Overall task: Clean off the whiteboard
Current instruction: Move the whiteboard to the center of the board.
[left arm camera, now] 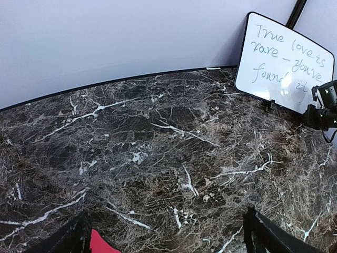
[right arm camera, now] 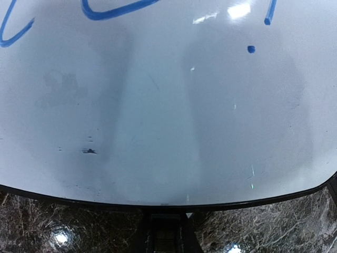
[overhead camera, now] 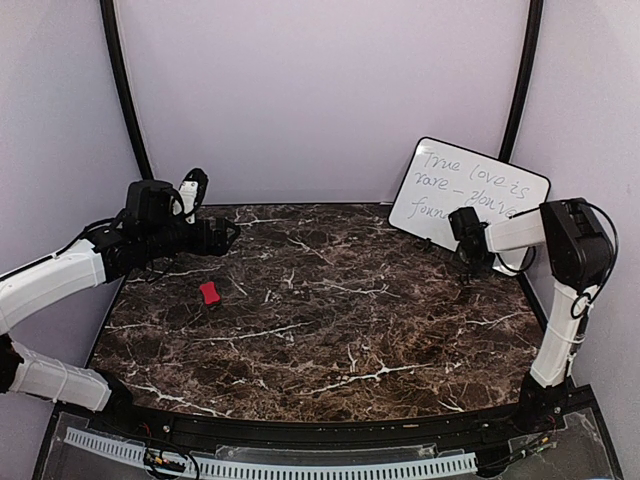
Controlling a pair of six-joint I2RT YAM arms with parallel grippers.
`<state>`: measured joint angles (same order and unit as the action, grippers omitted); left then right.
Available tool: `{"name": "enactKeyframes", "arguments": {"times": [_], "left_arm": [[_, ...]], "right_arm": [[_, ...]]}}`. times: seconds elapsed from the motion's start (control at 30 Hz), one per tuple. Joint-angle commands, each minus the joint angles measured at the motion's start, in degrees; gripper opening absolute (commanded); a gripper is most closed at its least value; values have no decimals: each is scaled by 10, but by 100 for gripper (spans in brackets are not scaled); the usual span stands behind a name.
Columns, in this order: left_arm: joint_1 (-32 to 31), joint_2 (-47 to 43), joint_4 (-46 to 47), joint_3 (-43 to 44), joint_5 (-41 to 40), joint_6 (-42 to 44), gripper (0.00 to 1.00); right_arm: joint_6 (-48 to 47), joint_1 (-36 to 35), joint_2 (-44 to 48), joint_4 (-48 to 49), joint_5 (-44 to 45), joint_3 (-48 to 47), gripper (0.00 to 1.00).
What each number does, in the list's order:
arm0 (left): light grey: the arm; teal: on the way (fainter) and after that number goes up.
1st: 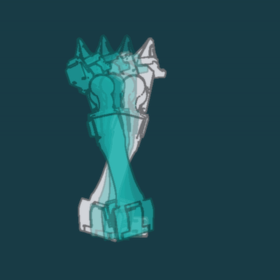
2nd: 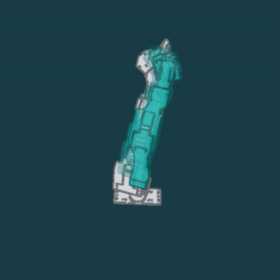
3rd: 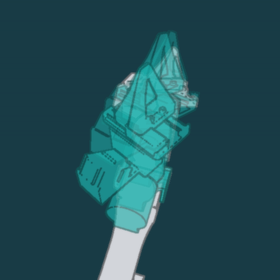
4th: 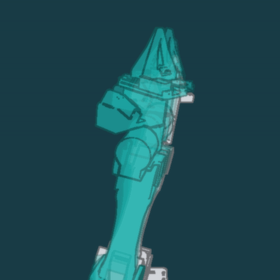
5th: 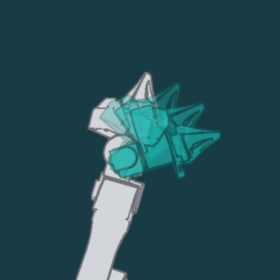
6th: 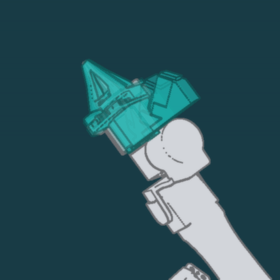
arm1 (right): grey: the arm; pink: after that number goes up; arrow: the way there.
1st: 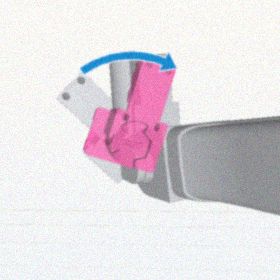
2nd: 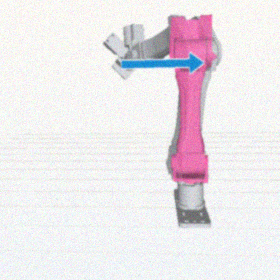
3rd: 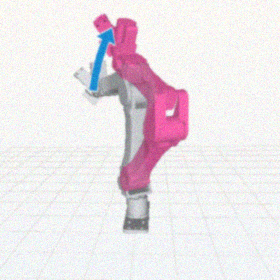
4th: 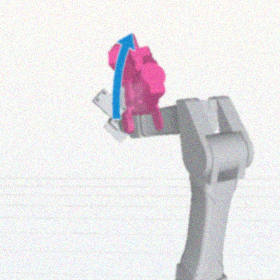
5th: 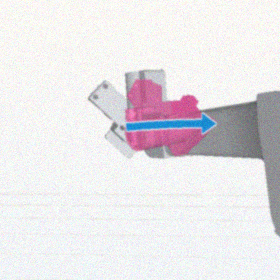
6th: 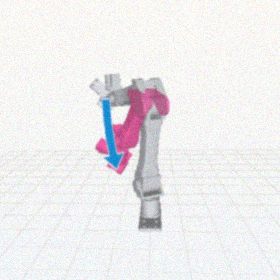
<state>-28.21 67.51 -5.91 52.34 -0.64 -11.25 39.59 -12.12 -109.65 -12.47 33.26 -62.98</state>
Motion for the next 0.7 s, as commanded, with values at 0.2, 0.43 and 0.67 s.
{"name": "enactKeyframes", "arguments": {"times": [0.2,0.43,0.67], "left_arm": [[-2,2,10,-3,5,-8,99],[-2,2,8,-2,5,-9,99],[-2,-1,5,0,1,-6,99]], "right_arm": [[26,-86,64,1,38,64,0],[77,-156,78,-33,68,78,0],[140,-229,101,-40,70,104,0]]}}
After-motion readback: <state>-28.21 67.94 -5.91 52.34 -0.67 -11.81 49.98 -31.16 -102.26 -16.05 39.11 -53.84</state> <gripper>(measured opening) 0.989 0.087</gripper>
